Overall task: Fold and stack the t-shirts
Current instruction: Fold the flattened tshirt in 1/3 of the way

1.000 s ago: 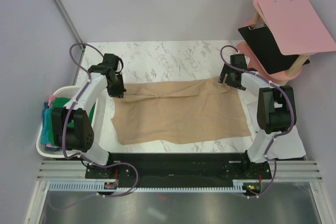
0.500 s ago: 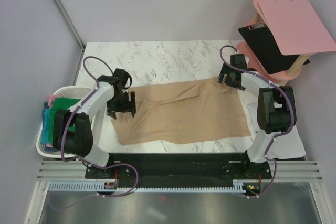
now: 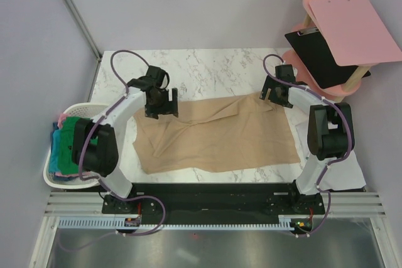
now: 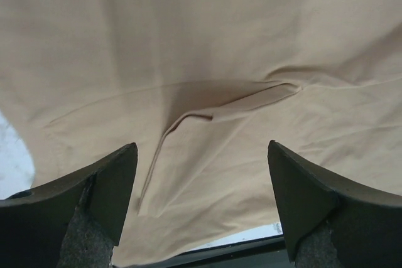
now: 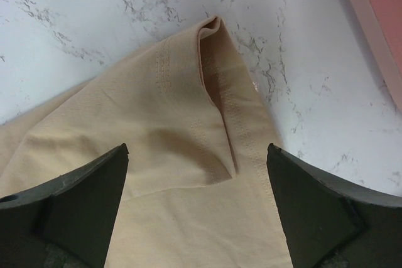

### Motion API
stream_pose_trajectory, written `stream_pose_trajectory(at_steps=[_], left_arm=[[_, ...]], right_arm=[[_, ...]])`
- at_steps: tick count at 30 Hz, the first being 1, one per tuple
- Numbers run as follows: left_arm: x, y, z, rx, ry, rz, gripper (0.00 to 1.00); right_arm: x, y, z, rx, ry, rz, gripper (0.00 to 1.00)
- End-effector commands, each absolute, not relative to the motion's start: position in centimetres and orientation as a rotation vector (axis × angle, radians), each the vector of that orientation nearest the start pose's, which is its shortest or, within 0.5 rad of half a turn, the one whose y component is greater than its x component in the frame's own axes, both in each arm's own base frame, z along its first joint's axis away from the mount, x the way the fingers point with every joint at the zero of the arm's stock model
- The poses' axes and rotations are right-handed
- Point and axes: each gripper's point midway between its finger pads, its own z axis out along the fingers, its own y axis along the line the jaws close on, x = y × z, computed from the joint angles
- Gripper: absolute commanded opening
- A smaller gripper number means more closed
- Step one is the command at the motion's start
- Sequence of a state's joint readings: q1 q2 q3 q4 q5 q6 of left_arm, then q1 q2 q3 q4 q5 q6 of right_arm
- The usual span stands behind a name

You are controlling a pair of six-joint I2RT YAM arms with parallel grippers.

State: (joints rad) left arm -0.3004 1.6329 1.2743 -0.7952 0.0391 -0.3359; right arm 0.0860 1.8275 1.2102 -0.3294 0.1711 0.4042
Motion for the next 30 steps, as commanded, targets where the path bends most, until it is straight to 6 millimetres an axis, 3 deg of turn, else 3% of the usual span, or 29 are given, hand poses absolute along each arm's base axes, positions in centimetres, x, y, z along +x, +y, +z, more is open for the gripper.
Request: stream_pose_trajectory(at_steps=[1, 7, 10, 13, 14, 15, 23, 30], left_arm=[[35.5, -16.1, 8.9, 0.098, 2.718, -0.323, 0.9], [35.8, -17.0, 6.6, 0.121, 2.762, -0.29, 0.87], [35.8, -17.4, 5.9, 0.137, 2.778, -0.281, 0.78], [35.5, -17.8, 5.9, 0.157, 2.782, -0.295, 0.44], [35.4, -17.8, 5.9, 0.158, 2.783, -0.291, 0.08], [35.3, -18.0, 6.1, 0.165, 2.778, -0.297, 0.02], [31.6, -19.5, 8.9, 0.218, 2.756, -0.376, 0.02], [25.6, -20.7, 7.5, 0.299, 2.914, -0.323, 0.02]], right_arm=[[44.0, 2.7, 6.4, 0.447, 2.42, 0.012, 0.98], [44.0, 2.7, 6.2, 0.441, 2.424, 0.011, 0.98], [43.9, 2.7, 6.1, 0.441, 2.428, 0.012, 0.98], [43.9, 2.7, 6.1, 0.441, 2.429, 0.011, 0.98], [43.9, 2.8, 6.1, 0.442, 2.428, 0.014, 0.98], [43.9, 2.8, 6.1, 0.44, 2.43, 0.013, 0.98], [43.6, 2.5, 6.5, 0.46, 2.44, -0.004, 0.98], [43.1, 2.2, 5.7, 0.487, 2.471, -0.039, 0.95]])
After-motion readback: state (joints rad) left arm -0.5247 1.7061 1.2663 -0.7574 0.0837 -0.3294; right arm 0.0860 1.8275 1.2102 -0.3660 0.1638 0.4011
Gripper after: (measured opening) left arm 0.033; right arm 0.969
